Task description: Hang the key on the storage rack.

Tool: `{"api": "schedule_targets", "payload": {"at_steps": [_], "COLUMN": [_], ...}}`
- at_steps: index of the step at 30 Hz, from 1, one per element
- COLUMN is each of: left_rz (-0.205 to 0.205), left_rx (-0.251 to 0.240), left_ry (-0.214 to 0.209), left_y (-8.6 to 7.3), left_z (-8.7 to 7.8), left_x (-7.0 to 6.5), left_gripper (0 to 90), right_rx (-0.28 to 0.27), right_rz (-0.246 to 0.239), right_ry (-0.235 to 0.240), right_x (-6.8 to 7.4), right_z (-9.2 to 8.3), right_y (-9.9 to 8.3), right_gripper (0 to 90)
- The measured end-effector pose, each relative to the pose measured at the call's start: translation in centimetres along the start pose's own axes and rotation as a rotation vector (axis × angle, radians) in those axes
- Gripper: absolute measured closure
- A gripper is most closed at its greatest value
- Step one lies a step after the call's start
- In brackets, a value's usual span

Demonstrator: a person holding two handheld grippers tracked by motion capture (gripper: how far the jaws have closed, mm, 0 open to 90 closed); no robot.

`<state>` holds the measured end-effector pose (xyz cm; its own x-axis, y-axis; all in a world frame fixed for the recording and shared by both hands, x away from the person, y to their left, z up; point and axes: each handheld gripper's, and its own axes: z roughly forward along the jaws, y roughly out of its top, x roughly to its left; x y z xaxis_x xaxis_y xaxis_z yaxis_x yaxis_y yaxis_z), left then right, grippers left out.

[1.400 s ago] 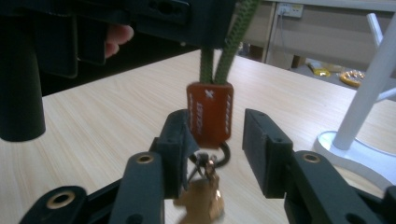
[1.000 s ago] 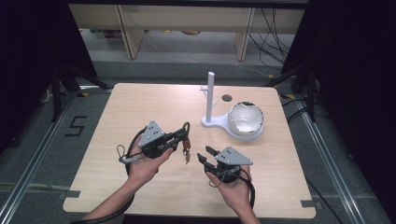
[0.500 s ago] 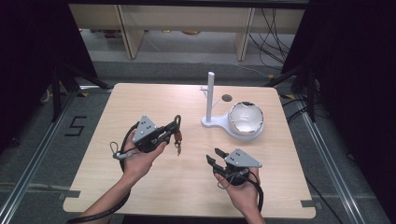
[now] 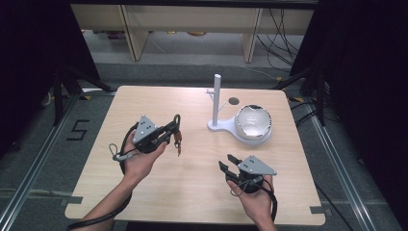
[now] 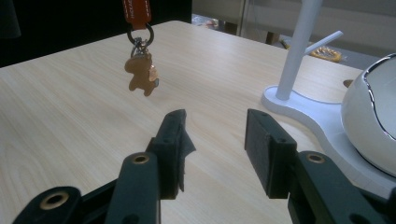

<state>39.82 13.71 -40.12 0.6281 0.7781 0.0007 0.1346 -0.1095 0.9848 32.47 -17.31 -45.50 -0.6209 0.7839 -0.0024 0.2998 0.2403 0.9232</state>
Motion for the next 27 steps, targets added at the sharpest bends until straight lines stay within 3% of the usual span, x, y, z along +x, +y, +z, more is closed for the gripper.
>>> {"api": "schedule_targets", "payload": {"at_steps": [2, 3, 11, 13, 16, 17, 21, 22, 27], "left_rz": [0.006, 0.006, 0.012, 0.013, 0.018, 0.018, 0.025, 0.024, 0.028], "left_rx": [-0.007, -0.007, -0.006, -0.008, -0.008, -0.008, -0.007, -0.009, -0.01], "left_ry": [0.009, 0.009, 0.029, 0.037, 0.043, 0.048, 0.056, 0.059, 0.072], "left_y": [0.1, 0.1, 0.4, 0.5, 0.5, 0.5, 0.6, 0.6, 0.6], "left_z": [0.0, 0.0, 0.1, 0.2, 0.3, 0.4, 0.6, 0.7, 0.9], "left_x": [0.3, 0.3, 0.6, 0.7, 0.9, 0.9, 1.1, 1.2, 1.3], "left_gripper": [83.3, 83.3, 83.2, 83.2, 83.3, 83.2, 83.2, 83.2, 83.2], "right_rx": [-0.016, 0.003, -0.01, -0.013, -0.014, -0.007, -0.026, -0.037, -0.018], "right_rz": [0.017, 0.02, 0.001, 0.029, 0.021, 0.046, 0.027, 0.046, 0.042], "right_ry": [0.004, -0.006, -0.014, -0.005, -0.014, -0.025, -0.024, -0.017, -0.026], "right_x": [-0.2, -0.2, -0.5, -0.5, -0.6, -0.5, -0.8, -0.7, -0.8], "right_z": [-0.1, -0.3, -0.7, -0.8, -1.0, -1.2, -1.3, -1.2, -1.6], "right_y": [-0.2, -0.2, -0.2, -0.4, -0.5, -0.6, -0.7, -0.8, -0.9], "right_gripper": [59.0, 59.0, 59.0, 59.0, 59.0, 59.0, 59.0, 59.0, 59.0]}}
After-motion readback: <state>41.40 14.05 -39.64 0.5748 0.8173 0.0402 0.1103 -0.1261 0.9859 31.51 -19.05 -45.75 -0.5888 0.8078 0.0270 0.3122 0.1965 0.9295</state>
